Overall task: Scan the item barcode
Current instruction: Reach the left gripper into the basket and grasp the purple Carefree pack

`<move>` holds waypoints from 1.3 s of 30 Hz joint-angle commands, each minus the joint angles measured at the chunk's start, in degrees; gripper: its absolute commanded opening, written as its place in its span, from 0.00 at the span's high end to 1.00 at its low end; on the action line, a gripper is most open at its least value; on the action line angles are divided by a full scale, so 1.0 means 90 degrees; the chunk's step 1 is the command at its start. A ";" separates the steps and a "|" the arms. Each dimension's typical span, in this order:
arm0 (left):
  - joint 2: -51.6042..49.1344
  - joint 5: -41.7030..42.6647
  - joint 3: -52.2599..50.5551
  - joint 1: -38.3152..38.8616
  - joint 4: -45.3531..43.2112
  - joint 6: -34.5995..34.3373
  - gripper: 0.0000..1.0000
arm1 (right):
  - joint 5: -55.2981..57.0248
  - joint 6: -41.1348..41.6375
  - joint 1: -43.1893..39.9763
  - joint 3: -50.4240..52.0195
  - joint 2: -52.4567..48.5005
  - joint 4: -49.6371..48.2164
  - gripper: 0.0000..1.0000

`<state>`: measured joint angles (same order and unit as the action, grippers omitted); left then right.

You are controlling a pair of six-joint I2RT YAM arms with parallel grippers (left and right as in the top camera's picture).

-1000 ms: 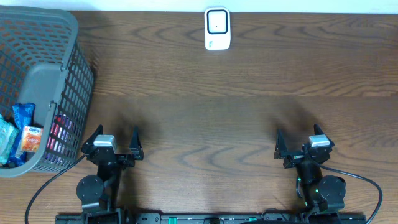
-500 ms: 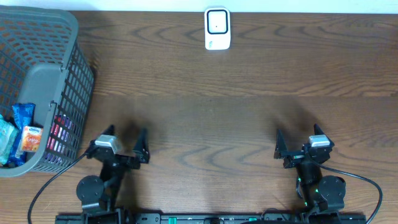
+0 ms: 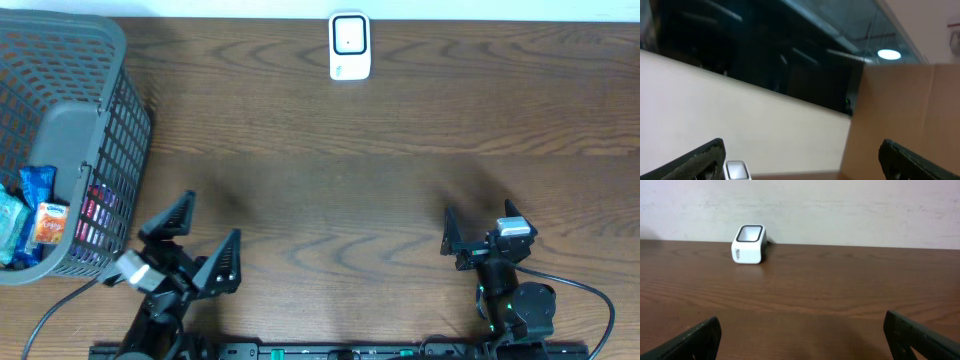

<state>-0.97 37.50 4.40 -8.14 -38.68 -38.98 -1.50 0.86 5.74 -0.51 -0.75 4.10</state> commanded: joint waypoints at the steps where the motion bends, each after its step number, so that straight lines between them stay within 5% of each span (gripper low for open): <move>1: -0.0430 -0.0508 0.1173 -0.0022 0.0272 0.0843 0.02 | 0.0036 0.0087 -0.0056 0.0022 0.0012 0.0022 0.01; 10: -0.3694 -0.2064 0.4728 -0.0022 0.3473 0.2560 0.02 | 0.0036 0.0087 -0.0056 0.0022 0.0012 0.0022 0.01; 17: -0.6965 -0.2776 0.8546 -0.0420 0.5933 0.3577 0.02 | 0.0036 0.0087 -0.0056 0.0022 0.0012 0.0022 0.01; 25: -0.9879 -0.5192 1.2893 -0.1639 0.9661 0.4352 0.02 | 0.0036 0.0087 -0.0056 0.0022 0.0012 0.0022 0.01; 39: -1.1011 -0.5231 1.2522 -0.3118 1.1601 0.4323 0.02 | 0.0036 0.0087 -0.0056 0.0022 0.0012 0.0022 0.01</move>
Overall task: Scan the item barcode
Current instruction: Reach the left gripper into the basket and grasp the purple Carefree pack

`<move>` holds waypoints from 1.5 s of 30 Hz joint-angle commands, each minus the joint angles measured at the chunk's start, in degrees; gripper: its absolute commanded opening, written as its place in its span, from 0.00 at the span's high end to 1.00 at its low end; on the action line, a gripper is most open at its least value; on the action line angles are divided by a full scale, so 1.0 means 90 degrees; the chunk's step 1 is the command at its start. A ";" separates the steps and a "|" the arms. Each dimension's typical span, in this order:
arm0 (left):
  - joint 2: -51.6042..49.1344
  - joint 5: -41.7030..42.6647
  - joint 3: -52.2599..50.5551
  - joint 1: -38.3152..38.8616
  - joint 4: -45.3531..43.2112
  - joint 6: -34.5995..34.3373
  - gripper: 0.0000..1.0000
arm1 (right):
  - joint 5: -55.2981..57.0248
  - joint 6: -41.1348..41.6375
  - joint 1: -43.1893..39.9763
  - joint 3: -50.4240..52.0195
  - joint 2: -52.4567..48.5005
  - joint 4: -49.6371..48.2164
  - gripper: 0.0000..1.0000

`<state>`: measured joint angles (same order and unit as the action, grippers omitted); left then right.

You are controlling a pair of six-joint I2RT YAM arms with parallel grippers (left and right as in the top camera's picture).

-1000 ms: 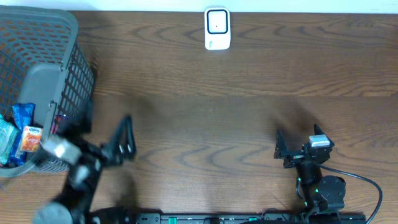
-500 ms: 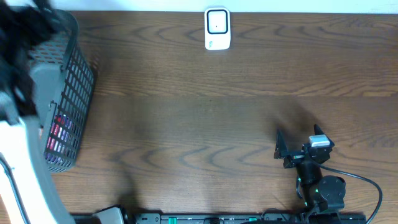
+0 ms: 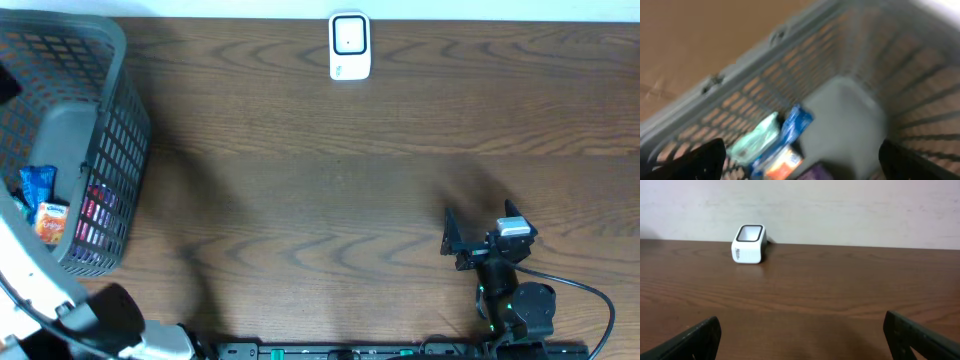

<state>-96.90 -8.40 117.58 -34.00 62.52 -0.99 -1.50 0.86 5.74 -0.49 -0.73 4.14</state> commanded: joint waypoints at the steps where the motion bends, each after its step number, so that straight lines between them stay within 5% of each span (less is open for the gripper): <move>1: -0.0449 -0.0090 -0.0053 -0.0306 0.0549 0.0078 0.02 | 0.0036 0.0087 -0.0056 0.0019 0.0010 0.0017 0.01; 7: -0.1117 0.0877 -0.0117 -0.0525 0.1566 0.0061 0.02 | 0.0036 0.0087 -0.0056 0.0019 0.0010 0.0017 0.01; 22: -0.2676 0.0889 -0.0304 -0.0525 0.3779 -0.0284 0.02 | 0.0036 0.0087 -0.0056 0.0019 0.0010 0.0017 0.01; 30: -0.2722 0.0894 -0.0483 -0.0525 0.3730 -0.0447 0.02 | 0.0036 0.0087 -0.0056 0.0019 0.0010 0.0017 0.01; 34: -0.2722 0.1625 -0.0483 -0.0537 0.3432 -0.0447 0.01 | 0.0036 0.0087 -0.0056 0.0019 0.0010 0.0017 0.01; 37: -0.2722 0.2016 -0.0483 -0.0537 0.3160 -0.0447 0.41 | 0.0036 0.0087 -0.0056 0.0019 0.0010 0.0017 0.01; 39: -0.2722 0.2057 -0.0483 -0.0537 0.3007 -0.0447 0.49 | 0.0036 0.0087 -0.0056 0.0019 0.0010 0.0017 0.01; 40: -0.2722 0.2052 -0.0483 -0.0537 0.2982 -0.0444 0.45 | 0.0036 0.0087 -0.0056 0.0019 0.0010 0.0015 0.01; 43: -0.2725 0.2055 -0.0483 -0.0537 0.2912 -0.0454 0.02 | 0.0036 0.0087 -0.0056 0.0019 0.0010 0.0017 0.01; 45: -0.2725 0.2055 -0.0483 -0.0537 0.2963 -0.0474 0.02 | 0.0036 0.0087 -0.0056 0.0019 0.0010 0.0017 0.01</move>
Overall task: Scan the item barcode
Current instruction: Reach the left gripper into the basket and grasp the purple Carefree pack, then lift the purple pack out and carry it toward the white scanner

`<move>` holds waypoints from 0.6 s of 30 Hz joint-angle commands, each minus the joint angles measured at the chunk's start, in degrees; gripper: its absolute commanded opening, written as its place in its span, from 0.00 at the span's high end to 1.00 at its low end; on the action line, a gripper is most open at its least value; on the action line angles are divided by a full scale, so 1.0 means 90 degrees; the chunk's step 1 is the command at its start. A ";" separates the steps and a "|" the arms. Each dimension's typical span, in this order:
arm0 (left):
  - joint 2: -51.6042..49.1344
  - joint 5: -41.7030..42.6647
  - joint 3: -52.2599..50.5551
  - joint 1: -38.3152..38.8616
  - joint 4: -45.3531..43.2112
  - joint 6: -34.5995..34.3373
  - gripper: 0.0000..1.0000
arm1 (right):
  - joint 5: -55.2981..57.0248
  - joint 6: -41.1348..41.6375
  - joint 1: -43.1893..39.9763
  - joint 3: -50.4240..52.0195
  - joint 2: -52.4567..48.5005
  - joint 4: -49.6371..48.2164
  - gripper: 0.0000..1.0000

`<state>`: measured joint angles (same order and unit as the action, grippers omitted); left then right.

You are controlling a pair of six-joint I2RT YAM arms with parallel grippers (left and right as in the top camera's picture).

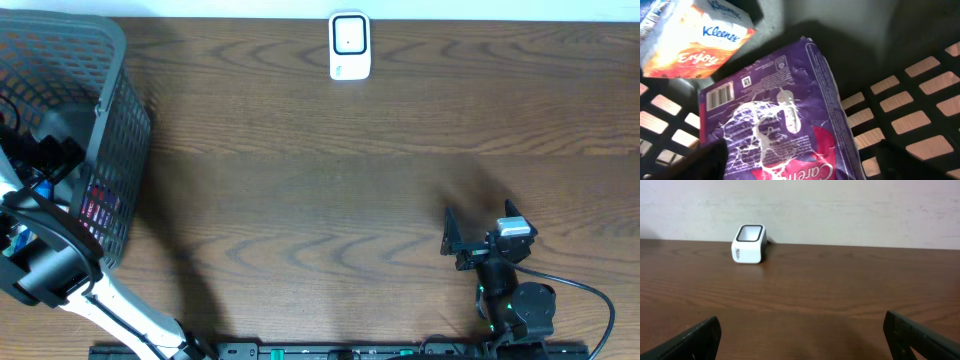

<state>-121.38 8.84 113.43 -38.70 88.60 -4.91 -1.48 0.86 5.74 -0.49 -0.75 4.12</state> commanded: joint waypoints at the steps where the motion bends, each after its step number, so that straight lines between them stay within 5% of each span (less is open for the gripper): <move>1: -0.0005 0.0138 -0.0034 -0.0015 0.0109 -0.0044 0.02 | 0.0034 0.0087 -0.0056 0.0019 0.0012 0.0019 0.01; 12: -0.0005 0.0112 -0.1428 -0.0007 -0.0029 -0.1093 0.03 | 0.0034 0.0087 -0.0056 0.0019 0.0012 0.0019 0.01; 16: -0.0002 0.0114 -0.1421 -0.0010 0.0027 -0.1093 0.61 | 0.0034 0.0087 -0.0056 0.0019 0.0012 0.0019 0.01; 18: -0.0002 0.0117 -0.1409 -0.0010 0.0032 -0.1093 0.73 | 0.0034 0.0087 -0.0056 0.0019 0.0012 0.0019 0.01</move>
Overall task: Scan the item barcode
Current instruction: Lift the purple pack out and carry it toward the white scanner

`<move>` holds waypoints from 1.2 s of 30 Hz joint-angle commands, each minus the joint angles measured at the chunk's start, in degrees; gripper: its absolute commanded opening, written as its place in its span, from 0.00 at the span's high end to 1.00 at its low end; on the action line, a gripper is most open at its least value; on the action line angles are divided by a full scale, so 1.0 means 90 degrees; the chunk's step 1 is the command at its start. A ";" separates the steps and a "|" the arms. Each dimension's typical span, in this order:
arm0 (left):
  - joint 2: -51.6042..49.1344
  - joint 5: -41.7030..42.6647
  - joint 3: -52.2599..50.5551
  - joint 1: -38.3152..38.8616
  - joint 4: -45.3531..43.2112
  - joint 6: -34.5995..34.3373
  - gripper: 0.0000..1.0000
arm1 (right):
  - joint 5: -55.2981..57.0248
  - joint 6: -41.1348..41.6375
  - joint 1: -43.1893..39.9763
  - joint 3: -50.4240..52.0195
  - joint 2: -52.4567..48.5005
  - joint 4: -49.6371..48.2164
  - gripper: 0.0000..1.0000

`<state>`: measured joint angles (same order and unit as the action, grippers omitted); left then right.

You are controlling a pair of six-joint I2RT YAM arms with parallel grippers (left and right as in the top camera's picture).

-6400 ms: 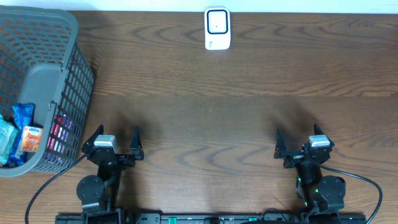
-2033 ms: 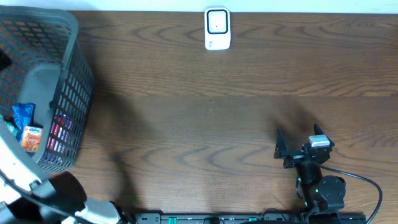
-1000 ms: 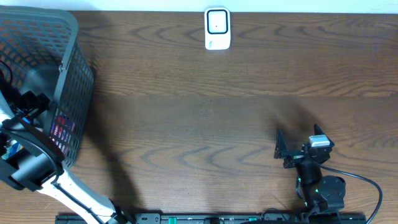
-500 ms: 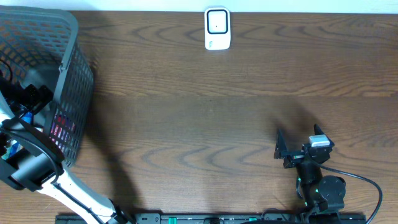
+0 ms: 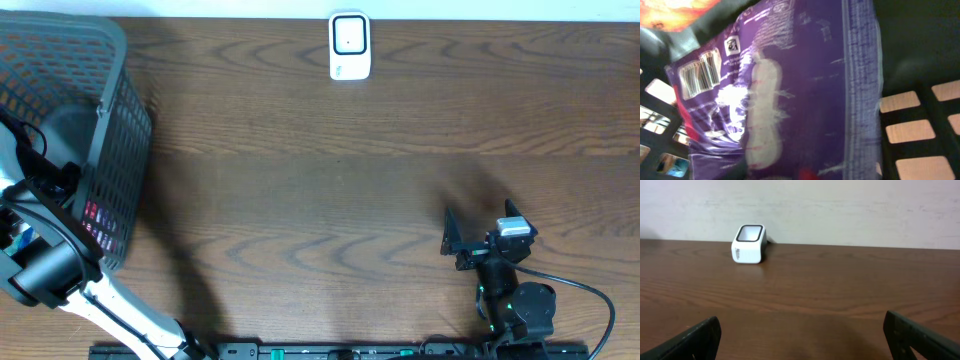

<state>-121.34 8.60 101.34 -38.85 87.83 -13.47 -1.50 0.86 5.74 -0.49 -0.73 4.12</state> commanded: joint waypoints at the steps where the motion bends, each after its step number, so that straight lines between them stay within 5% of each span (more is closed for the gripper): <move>1: -0.0007 0.0143 -0.0061 0.0007 0.0114 -0.0141 0.81 | 0.0036 0.0087 -0.0056 0.0019 0.0010 0.0019 0.01; 2: -0.0007 0.0143 -0.0049 0.0007 0.0112 -0.0143 0.92 | 0.0036 0.0087 -0.0056 0.0019 0.0010 0.0019 0.01; 10: 0.0005 0.0148 0.0821 0.0007 0.0355 -0.0192 0.93 | 0.0036 0.0087 -0.0056 0.0019 0.0010 0.0019 0.01; 20: 0.0066 0.0277 0.3793 0.0007 0.0959 -0.0189 0.93 | 0.0036 0.0087 -0.0056 0.0019 0.0010 0.0019 0.01; 29: 0.0724 0.2708 0.5824 0.0010 0.0420 -0.0236 0.93 | 0.0036 0.0087 -0.0056 0.0019 0.0010 0.0019 0.01; 36: 0.2093 0.3118 0.5829 0.0148 -0.0644 -0.0301 0.92 | 0.0036 0.0087 -0.0056 0.0019 0.0010 0.0019 0.01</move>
<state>-108.51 32.21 152.03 -38.52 83.99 -15.73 -1.48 0.86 5.74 -0.49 -0.73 4.14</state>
